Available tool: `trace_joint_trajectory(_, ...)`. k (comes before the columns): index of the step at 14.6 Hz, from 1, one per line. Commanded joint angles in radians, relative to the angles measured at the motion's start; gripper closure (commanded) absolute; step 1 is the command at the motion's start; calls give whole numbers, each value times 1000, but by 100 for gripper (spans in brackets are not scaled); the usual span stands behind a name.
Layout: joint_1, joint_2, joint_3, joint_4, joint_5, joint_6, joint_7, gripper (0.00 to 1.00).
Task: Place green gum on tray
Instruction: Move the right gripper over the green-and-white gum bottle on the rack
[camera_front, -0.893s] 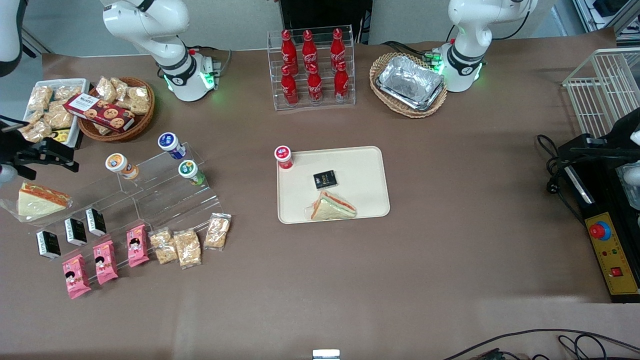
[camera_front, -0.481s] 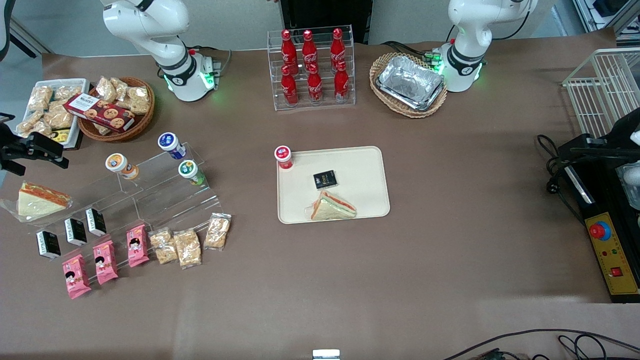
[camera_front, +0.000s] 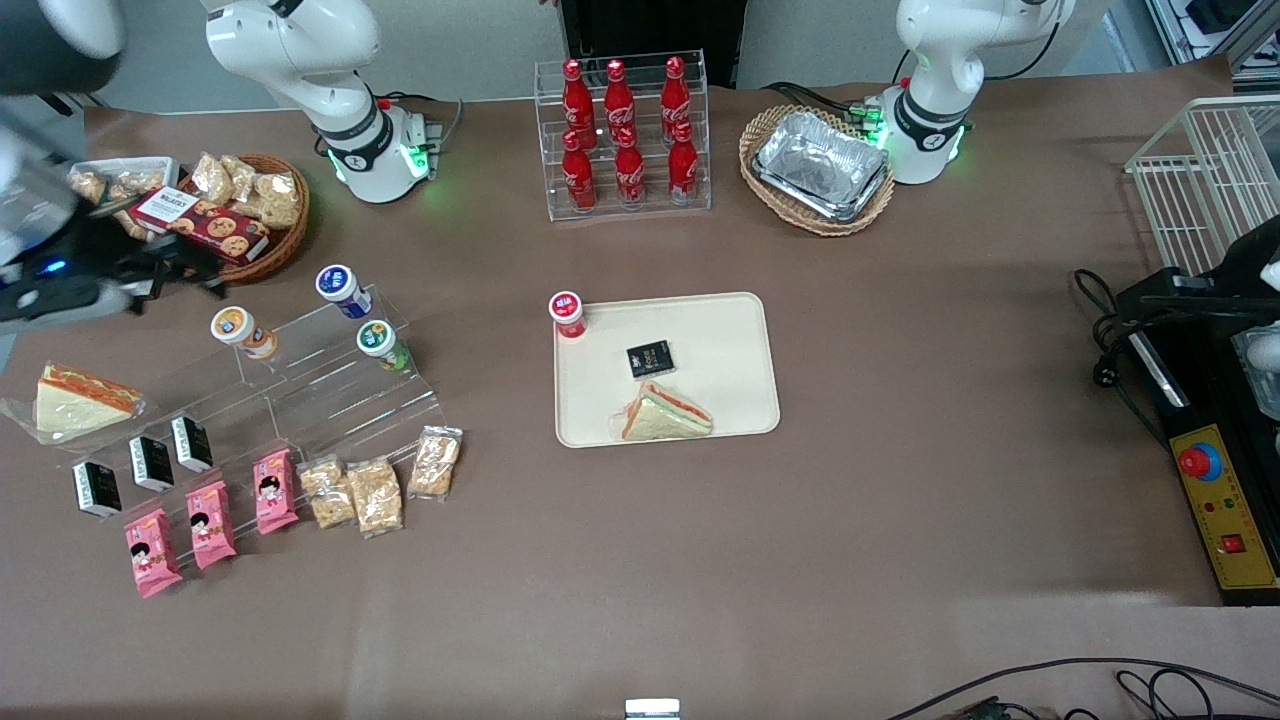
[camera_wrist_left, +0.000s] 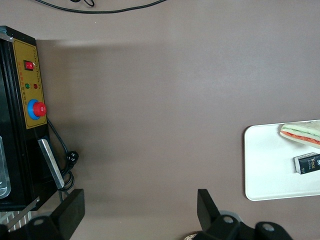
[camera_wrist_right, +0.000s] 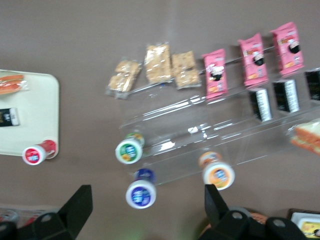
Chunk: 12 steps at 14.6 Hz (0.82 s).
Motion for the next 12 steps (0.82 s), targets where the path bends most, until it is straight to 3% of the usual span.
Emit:
trace_joint_trajectory(1, -4, -198, 90, -256, 10, 122, 109, 0)
trace_joint_trajectory(6, 0, -249, 98, -428, 8, 255, 113, 0)
trace_joint_trajectory(8, 19, -244, 98, -556, 10, 417, 113, 0)
trace_joint_trajectory(12, 23, -96, 100, -649, 10, 657, 114, 0)
